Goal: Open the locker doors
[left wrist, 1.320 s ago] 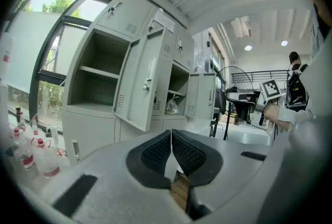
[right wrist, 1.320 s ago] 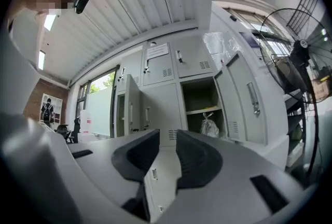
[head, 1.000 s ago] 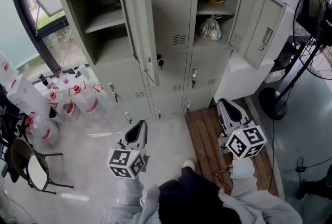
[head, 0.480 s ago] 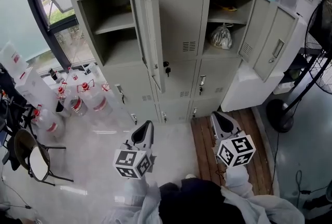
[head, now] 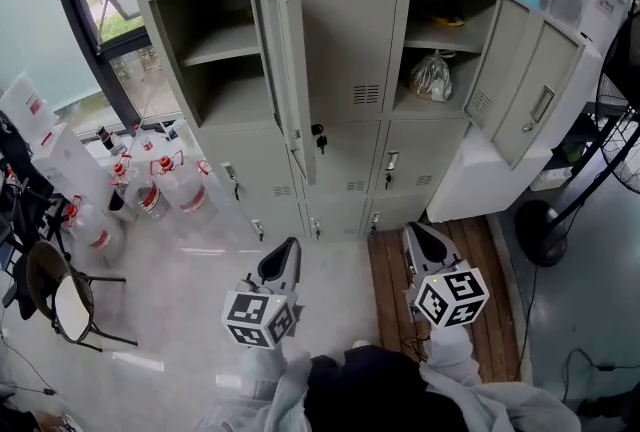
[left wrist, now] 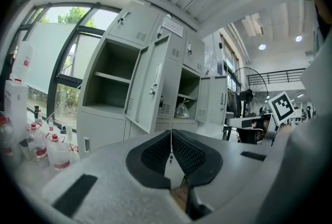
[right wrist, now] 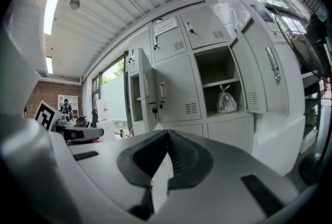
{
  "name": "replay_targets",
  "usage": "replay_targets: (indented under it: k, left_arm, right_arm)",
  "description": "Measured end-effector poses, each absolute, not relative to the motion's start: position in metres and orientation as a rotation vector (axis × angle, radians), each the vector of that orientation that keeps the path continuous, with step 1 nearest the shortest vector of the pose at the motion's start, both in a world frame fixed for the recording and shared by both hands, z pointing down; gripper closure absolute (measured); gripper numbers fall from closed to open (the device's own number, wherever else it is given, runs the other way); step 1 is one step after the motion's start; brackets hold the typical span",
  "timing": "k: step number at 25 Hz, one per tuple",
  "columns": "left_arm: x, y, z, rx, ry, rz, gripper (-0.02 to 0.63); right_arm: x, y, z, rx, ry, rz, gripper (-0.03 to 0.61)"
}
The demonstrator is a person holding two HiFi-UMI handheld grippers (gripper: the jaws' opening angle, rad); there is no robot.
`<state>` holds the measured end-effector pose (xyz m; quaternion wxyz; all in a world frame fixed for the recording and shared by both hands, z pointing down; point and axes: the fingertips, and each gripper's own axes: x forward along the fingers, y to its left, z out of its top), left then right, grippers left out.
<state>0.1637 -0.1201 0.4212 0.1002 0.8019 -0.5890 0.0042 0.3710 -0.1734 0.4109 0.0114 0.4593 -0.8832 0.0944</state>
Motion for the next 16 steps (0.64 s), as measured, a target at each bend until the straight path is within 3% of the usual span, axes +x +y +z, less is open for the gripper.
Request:
replay_targets:
  k: [16]
  left_arm:
    - [0.152,-0.117,0.425,2.354,-1.749,0.021,0.603]
  right_arm:
    - [0.368,-0.169,0.419,1.446,-2.732,0.327,0.578]
